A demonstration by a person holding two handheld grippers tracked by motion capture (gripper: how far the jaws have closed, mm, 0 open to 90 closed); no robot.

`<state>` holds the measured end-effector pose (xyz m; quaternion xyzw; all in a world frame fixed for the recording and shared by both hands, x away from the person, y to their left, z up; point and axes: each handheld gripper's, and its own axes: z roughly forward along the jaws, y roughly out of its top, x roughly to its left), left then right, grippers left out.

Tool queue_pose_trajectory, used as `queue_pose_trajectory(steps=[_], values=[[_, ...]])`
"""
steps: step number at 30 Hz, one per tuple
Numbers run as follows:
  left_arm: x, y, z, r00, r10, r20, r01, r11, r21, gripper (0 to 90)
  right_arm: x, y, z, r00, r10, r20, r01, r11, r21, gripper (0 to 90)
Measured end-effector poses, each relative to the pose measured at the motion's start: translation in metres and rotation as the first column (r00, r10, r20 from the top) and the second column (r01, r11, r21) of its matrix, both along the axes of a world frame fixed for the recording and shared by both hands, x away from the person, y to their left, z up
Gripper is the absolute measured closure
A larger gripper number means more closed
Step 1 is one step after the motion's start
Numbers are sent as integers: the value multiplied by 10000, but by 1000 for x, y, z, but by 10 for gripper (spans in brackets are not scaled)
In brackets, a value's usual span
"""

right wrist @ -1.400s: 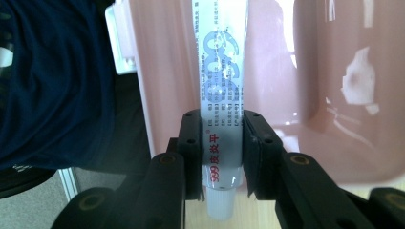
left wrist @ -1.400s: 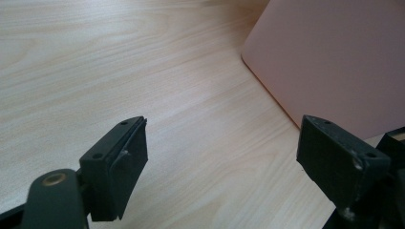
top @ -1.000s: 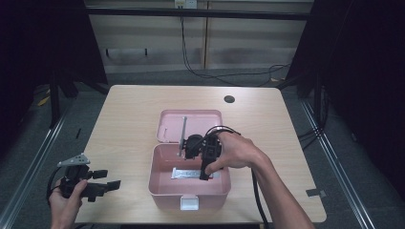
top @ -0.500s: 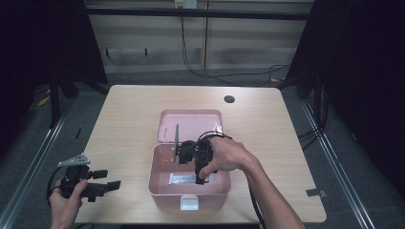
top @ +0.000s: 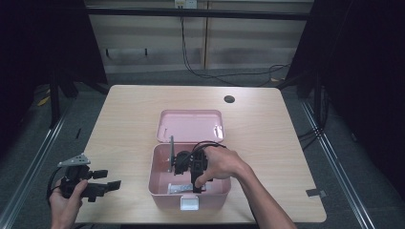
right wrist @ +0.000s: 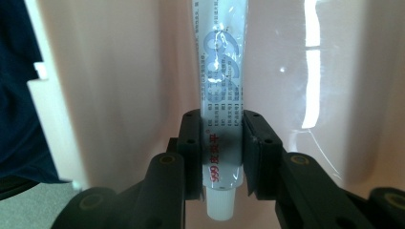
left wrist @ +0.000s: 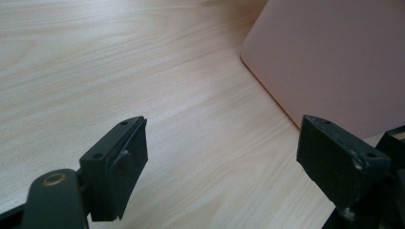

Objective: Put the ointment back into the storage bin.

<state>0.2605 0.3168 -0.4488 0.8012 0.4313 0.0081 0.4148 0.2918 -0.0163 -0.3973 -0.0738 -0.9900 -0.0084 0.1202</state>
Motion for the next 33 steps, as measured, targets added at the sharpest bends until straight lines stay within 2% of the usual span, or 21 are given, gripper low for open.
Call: queue_pose_trajectory(steps=[6,7,15,17,18,22,33], values=[[0,0,0,10000,24,0,-24,10000,31,176,-1,3,-8,9997,100,-202,-103,9998,-160,722],[0,0,0,10000,25,-3,-25,10000,40,177,0,3,-11,9997,67,-256,-66,10000,26,722],[1,0,-1,10000,-49,-33,50,10000,77,176,1,2,-22,9984,175,-546,-185,9997,-164,722],[1,0,-1,10000,-10,-46,11,10000,89,176,0,4,-26,9985,125,-531,-127,9999,-18,722],[0,0,-1,10000,-10,-41,11,10000,84,176,0,5,-27,9984,199,-537,-208,9996,-166,722],[0,0,-1,10000,-1,-57,1,10000,26,176,-1,7,-33,9971,320,-684,-336,9992,-225,721],[1,0,-1,10000,-4,-65,4,9999,102,177,1,6,-37,9970,293,-718,-324,9986,-418,721]])
